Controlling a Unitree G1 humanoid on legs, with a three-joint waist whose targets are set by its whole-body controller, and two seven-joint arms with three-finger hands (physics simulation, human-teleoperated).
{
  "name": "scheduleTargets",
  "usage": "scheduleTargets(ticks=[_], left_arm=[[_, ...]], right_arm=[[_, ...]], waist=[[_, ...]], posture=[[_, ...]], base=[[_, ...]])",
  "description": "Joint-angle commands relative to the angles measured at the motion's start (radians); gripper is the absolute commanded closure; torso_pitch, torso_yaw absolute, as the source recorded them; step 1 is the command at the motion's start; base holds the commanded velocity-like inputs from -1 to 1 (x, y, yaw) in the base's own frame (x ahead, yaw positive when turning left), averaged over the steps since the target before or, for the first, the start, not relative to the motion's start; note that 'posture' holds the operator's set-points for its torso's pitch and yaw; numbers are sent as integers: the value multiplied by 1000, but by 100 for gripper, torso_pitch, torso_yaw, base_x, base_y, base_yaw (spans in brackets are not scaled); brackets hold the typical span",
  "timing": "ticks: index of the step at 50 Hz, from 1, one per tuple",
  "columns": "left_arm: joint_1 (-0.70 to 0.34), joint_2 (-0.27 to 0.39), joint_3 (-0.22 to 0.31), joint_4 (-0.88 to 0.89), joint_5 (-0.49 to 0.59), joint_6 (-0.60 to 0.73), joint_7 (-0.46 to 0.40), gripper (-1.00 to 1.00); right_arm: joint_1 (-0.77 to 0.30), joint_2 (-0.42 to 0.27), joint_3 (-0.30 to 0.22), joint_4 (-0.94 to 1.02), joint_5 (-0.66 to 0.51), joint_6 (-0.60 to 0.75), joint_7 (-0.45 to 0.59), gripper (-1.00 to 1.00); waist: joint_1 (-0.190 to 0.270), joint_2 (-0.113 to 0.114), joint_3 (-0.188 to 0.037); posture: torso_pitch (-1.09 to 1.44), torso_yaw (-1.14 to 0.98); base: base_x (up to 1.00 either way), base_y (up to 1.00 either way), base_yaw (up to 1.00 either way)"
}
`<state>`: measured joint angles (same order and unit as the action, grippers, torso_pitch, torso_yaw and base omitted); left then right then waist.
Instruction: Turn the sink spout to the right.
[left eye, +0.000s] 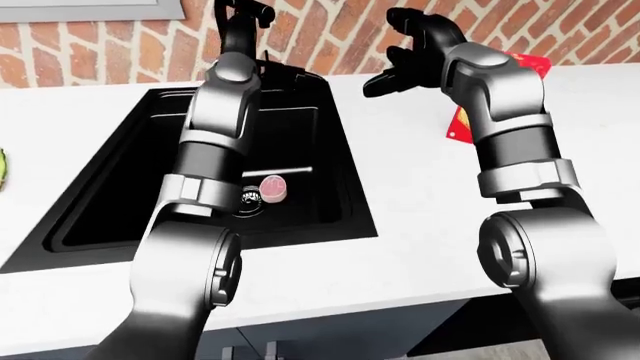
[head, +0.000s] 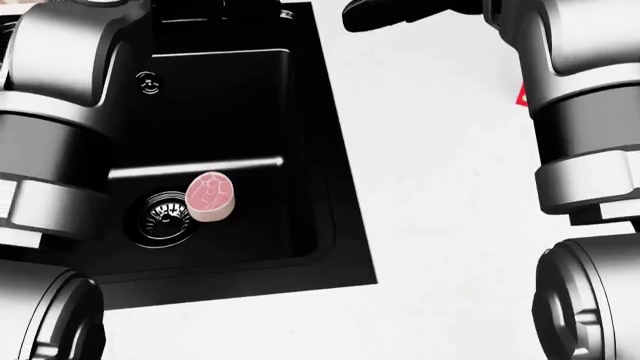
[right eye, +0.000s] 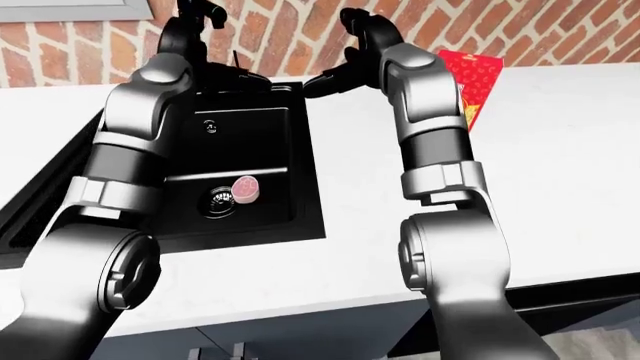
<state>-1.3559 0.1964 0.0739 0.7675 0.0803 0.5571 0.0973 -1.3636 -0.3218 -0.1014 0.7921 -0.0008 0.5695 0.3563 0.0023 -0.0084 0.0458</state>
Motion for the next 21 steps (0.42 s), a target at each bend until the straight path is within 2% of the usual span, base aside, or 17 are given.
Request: scheduleTargets(ticks=[1, 21], left_arm=[[-35, 5, 0, -43, 6, -25, 3, -100], [-49, -31, -11, -83, 17, 22, 8, -100]], right_arm=[[-42, -12, -8, -45, 3, -22, -3, -100], [-28, -14, -10, -88, 3, 3, -4, -100]], waist=[[-1, -1, -35], [1, -5, -34]], posture=[[0, 0], [0, 0]], base=[[0, 0, 0], [0, 0, 0]])
